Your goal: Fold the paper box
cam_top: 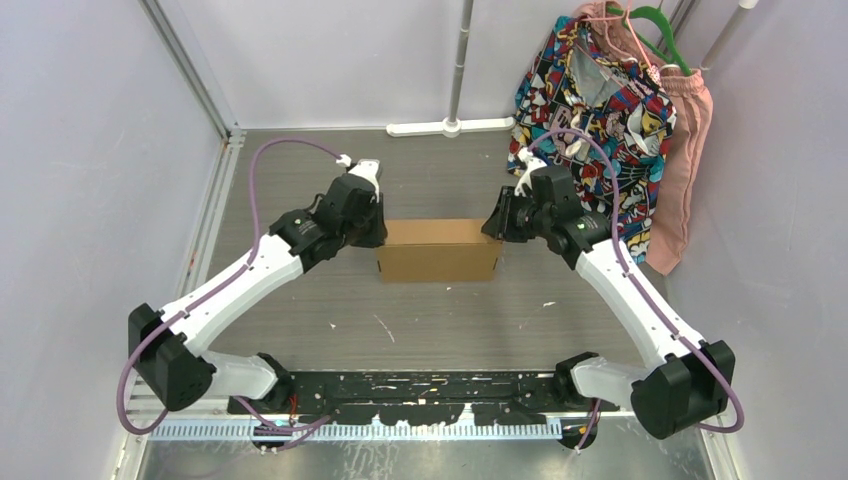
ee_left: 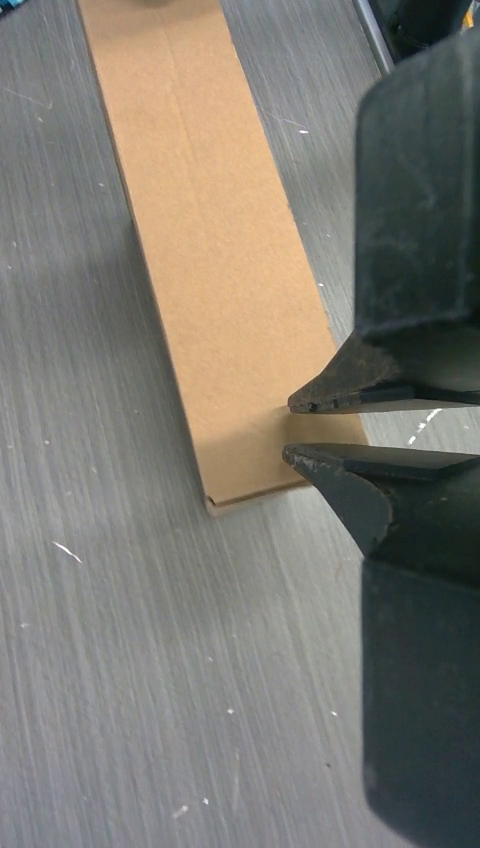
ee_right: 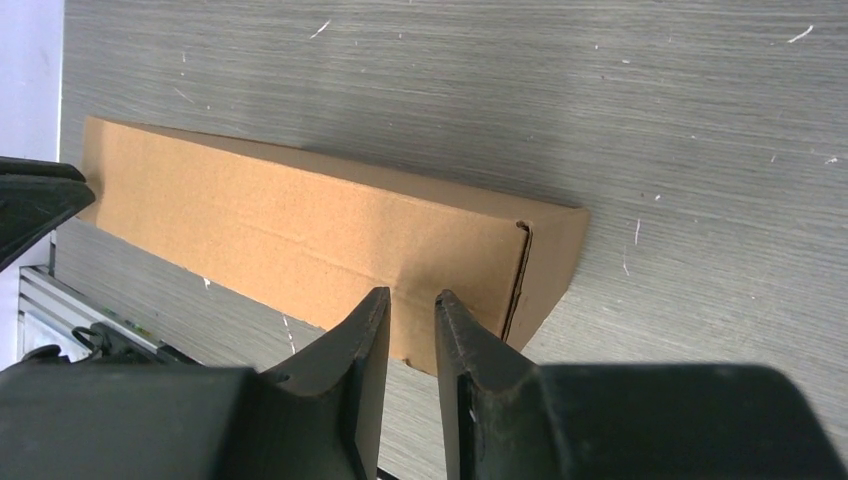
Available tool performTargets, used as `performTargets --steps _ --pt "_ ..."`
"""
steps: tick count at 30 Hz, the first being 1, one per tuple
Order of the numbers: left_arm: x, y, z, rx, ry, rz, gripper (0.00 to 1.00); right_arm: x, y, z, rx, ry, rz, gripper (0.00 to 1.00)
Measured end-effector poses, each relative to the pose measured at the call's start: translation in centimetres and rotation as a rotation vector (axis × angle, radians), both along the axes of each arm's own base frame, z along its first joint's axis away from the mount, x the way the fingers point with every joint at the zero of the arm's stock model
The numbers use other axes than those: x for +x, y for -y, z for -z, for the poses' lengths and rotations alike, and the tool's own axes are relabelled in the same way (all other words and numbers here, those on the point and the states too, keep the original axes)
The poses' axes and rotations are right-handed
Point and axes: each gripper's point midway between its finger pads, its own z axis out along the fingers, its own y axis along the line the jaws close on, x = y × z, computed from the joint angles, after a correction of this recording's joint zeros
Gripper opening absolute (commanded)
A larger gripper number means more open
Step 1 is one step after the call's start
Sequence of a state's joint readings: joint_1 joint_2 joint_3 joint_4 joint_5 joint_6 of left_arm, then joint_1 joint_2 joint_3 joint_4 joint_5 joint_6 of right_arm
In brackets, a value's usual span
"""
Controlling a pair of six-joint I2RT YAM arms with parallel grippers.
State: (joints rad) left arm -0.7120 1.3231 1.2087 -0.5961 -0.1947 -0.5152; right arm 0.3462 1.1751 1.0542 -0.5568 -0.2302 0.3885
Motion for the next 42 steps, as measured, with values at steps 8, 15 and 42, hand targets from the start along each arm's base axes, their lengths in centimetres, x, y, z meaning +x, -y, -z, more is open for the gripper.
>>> performTargets --steps 8,15,42 --pt "-1.0 -1.0 -0.5 0.008 -0.004 -0.005 0.18 -1.0 0.5 0.0 -0.012 -0.025 0.008 0.29" --pt "-2.2 -1.0 0.7 -0.017 0.009 -0.007 0.17 -1.7 0.5 0.2 0.033 0.020 0.018 0.29" --pt "-11.5 -3.1 12.9 0.147 -0.188 -0.022 0.19 -13.2 1.6 14.1 0.087 -0.312 0.143 0.29"
